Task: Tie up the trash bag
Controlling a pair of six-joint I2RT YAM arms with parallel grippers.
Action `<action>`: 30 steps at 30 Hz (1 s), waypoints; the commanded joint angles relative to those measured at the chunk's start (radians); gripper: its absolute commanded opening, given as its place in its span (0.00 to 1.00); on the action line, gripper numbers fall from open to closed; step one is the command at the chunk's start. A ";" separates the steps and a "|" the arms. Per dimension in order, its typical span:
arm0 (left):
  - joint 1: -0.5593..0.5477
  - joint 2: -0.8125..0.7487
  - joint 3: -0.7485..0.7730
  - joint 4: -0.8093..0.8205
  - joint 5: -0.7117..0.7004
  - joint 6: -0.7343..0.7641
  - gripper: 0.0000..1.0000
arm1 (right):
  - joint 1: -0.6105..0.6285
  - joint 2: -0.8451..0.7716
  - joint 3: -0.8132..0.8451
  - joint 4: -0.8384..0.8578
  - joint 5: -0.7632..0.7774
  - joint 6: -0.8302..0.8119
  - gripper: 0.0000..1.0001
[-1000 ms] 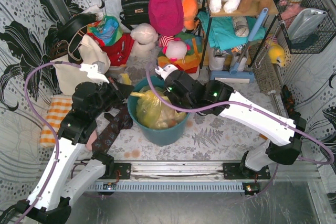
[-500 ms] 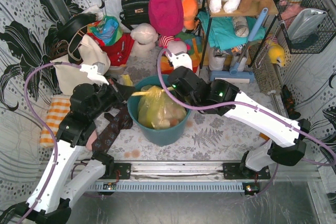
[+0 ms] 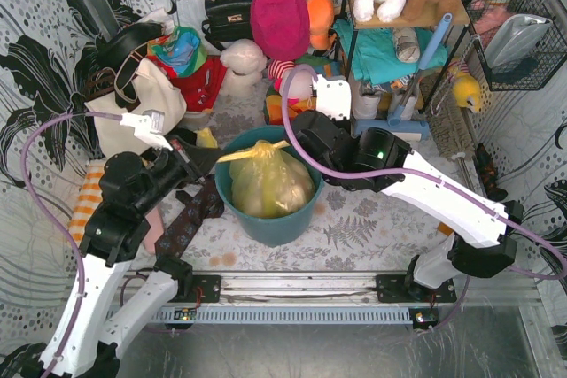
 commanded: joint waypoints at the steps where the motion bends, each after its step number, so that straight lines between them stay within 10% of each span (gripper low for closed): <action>1: 0.005 -0.031 0.041 -0.053 -0.115 0.042 0.00 | -0.011 -0.005 0.044 -0.205 0.198 0.068 0.00; 15: 0.006 -0.034 0.032 -0.094 -0.251 -0.001 0.00 | -0.014 -0.077 -0.023 -0.192 0.190 0.093 0.00; 21: 0.005 -0.018 -0.026 -0.025 -0.138 -0.027 0.00 | -0.028 -0.249 -0.264 0.221 -0.162 -0.157 0.01; 26: 0.006 -0.013 -0.043 -0.006 -0.122 -0.039 0.00 | -0.056 -0.321 -0.319 0.294 -0.433 -0.184 0.44; 30: 0.005 -0.008 -0.041 -0.003 -0.115 -0.039 0.00 | -0.057 -0.266 -0.284 0.268 -0.565 -0.248 0.60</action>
